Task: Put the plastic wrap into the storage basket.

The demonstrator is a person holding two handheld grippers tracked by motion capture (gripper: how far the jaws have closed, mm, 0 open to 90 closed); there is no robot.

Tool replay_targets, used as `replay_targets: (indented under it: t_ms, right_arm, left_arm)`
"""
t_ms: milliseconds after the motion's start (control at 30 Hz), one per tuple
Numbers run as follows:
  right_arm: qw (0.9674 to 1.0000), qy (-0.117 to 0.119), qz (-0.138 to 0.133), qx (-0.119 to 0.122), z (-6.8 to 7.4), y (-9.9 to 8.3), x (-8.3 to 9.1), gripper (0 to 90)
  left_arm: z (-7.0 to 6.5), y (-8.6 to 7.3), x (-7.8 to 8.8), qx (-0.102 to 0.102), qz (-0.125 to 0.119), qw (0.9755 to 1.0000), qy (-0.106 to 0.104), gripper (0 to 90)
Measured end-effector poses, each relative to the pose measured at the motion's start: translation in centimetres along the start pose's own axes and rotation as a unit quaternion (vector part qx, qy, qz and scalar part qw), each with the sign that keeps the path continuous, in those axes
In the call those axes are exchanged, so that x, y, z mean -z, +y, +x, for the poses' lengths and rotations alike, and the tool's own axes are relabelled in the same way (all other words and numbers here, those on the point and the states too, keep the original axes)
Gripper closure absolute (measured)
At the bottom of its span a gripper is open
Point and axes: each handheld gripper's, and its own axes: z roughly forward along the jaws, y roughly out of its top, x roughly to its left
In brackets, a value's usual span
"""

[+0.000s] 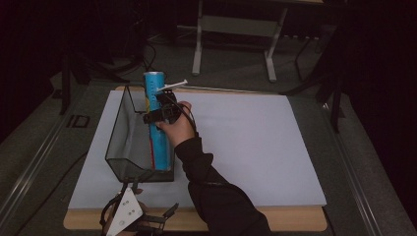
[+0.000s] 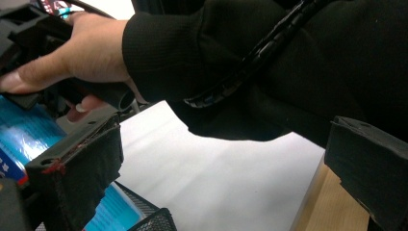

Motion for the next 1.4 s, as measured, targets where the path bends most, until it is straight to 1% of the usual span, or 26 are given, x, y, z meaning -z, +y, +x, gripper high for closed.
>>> replay_targets:
  t_ms: [167, 267, 300, 333, 433, 467, 500, 533, 633, 667, 733, 767, 800, 967, 1100, 1233, 1367, 1400]
  right_arm:
    - [0.9999, -0.002, 0.006, -0.008, -0.4, -0.2, -0.6, 31.7]
    - [0.9998, -0.017, 0.009, -0.006, -0.6, -0.4, -1.3, 31.7]
    - [0.9998, -0.017, 0.009, -0.006, -0.6, -0.4, -1.3, 31.7]
    - [0.9998, -0.016, 0.001, -0.013, -0.8, -0.5, -1.6, 31.6]
    - [0.9997, -0.015, -0.003, -0.019, -1.0, -0.5, -1.8, 31.6]
    - [0.9994, -0.020, -0.010, -0.026, -1.2, -0.6, -2.0, 31.5]
    - [0.9994, -0.020, -0.010, -0.026, -1.2, -0.6, -2.0, 31.5]
    - [0.9991, -0.022, -0.016, -0.032, -1.4, -0.7, -2.3, 31.4]
    - [0.9991, -0.023, -0.013, -0.035, -1.5, -0.7, -2.6, 31.2]
    - [0.9991, -0.028, -0.003, -0.032, -1.5, -0.8, -3.2, 31.2]
    - [0.9990, -0.031, 0.000, -0.033, -1.5, -0.9, -3.4, 31.0]
    - [0.9988, -0.035, -0.005, -0.035, -1.7, -1.0, -3.7, 31.1]
    - [0.9986, -0.035, 0.000, -0.041, -1.8, -1.0, -4.0, 31.0]
    - [0.9981, -0.035, -0.001, -0.050, -2.1, -1.0, -4.5, 31.0]
    - [0.9969, -0.041, -0.001, -0.067, -2.6, -1.1, -5.1, 30.7]
    - [0.9967, -0.049, 0.003, -0.065, -2.7, -1.1, -5.4, 30.2]
    - [0.9964, -0.068, 0.001, -0.050, -2.5, -1.3, -5.9, 28.7]
    - [0.9964, -0.068, 0.001, -0.050, -2.5, -1.3, -5.9, 28.7]
  left_arm:
    - [0.0, 0.0, 0.0, 0.000, 0.000, 1.0000, 0.000, 0.5]
    - [0.0, 0.0, 0.0, 0.000, 0.000, 1.0000, 0.000, 0.5]
    - [0.0, 0.0, 0.0, 0.000, 0.000, 1.0000, 0.000, 0.5]
    - [0.0, 0.0, 0.0, 0.001, 0.000, 1.0000, -0.001, 0.5]
    - [0.0, 0.0, 0.0, 0.000, -0.001, 1.0000, 0.000, 0.5]
    - [0.0, 0.0, 0.1, 0.000, -0.002, 1.0000, 0.001, 0.5]
    - [0.0, 0.0, 0.1, 0.000, -0.002, 1.0000, 0.001, 0.5]
    - [0.0, 0.0, 0.1, 0.001, -0.001, 1.0000, 0.000, 0.5]
    - [0.0, 0.0, 0.0, -0.001, 0.001, 1.0000, -0.001, 0.5]
    - [-0.1, 0.0, 0.0, -0.002, 0.002, 1.0000, -0.002, 0.5]
    - [-0.1, 0.0, 0.0, -0.004, 0.002, 1.0000, -0.001, 0.5]
    - [-0.1, 0.0, 0.0, -0.005, 0.002, 1.0000, -0.001, 0.5]
    - [-0.1, 0.0, 0.0, -0.005, 0.001, 1.0000, -0.001, 0.5]
    - [0.0, 0.0, 0.0, -0.002, 0.001, 1.0000, 0.000, 0.5]
    - [-0.1, 0.1, 0.1, -0.004, -0.001, 1.0000, -0.002, 0.5]
    - [0.0, 0.0, 0.1, -0.003, 0.000, 1.0000, -0.002, 0.5]
    - [-0.1, 0.0, 0.1, -0.004, 0.000, 1.0000, -0.002, 0.5]
    - [-0.1, 0.0, 0.1, -0.004, 0.000, 1.0000, -0.002, 0.5]
